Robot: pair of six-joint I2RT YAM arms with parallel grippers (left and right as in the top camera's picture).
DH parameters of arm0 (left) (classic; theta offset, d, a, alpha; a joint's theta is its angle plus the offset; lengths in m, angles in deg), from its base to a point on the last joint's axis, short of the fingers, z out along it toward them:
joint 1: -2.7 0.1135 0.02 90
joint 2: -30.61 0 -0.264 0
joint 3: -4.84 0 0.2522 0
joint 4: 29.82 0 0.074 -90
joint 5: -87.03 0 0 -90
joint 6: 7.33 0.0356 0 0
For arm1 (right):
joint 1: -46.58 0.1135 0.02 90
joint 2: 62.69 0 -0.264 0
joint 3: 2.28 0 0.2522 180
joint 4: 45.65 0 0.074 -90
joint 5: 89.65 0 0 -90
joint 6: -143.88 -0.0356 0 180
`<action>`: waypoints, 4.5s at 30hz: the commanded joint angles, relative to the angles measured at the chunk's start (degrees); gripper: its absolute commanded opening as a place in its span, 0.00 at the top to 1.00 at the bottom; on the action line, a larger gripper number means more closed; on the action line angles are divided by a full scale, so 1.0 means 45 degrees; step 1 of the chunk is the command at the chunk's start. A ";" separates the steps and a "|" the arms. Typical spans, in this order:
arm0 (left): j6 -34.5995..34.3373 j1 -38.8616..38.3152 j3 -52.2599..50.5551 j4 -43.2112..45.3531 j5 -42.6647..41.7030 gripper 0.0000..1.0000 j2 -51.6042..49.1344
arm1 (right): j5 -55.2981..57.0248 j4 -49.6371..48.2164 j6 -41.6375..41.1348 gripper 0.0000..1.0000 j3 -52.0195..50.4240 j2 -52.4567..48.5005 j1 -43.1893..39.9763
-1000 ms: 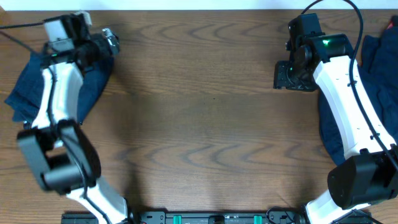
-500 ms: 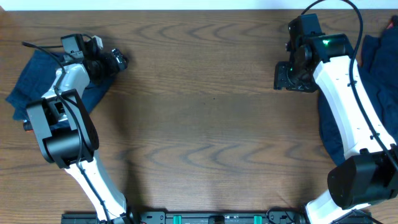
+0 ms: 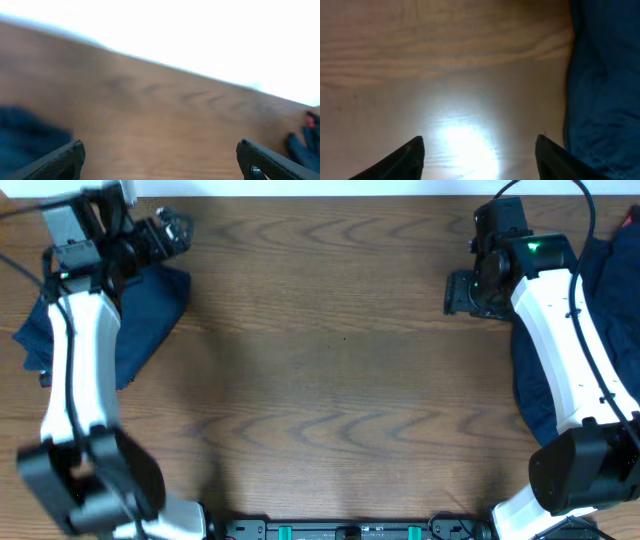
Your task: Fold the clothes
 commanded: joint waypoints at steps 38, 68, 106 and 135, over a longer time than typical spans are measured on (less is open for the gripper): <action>0.0544 -0.5882 -0.5940 -0.7155 0.9296 0.02 1.5033 | 0.0986 -0.1953 0.0738 0.01 -0.8743 1.4751 0.0204; 0.0544 -0.5882 -0.5940 -0.7766 0.9296 0.02 1.5543 | 0.0869 -0.1365 0.1433 0.01 -0.9840 1.7019 -0.0325; 0.0544 -0.5882 -0.5940 -0.7762 0.9296 0.02 1.5543 | 0.0500 -1.4173 0.3512 0.01 -2.1177 2.2221 -0.0690; 0.0641 -0.5294 -0.7961 -0.7053 0.9301 0.02 1.7131 | 0.0500 -1.4173 0.3512 0.01 -2.1177 2.2221 -0.0690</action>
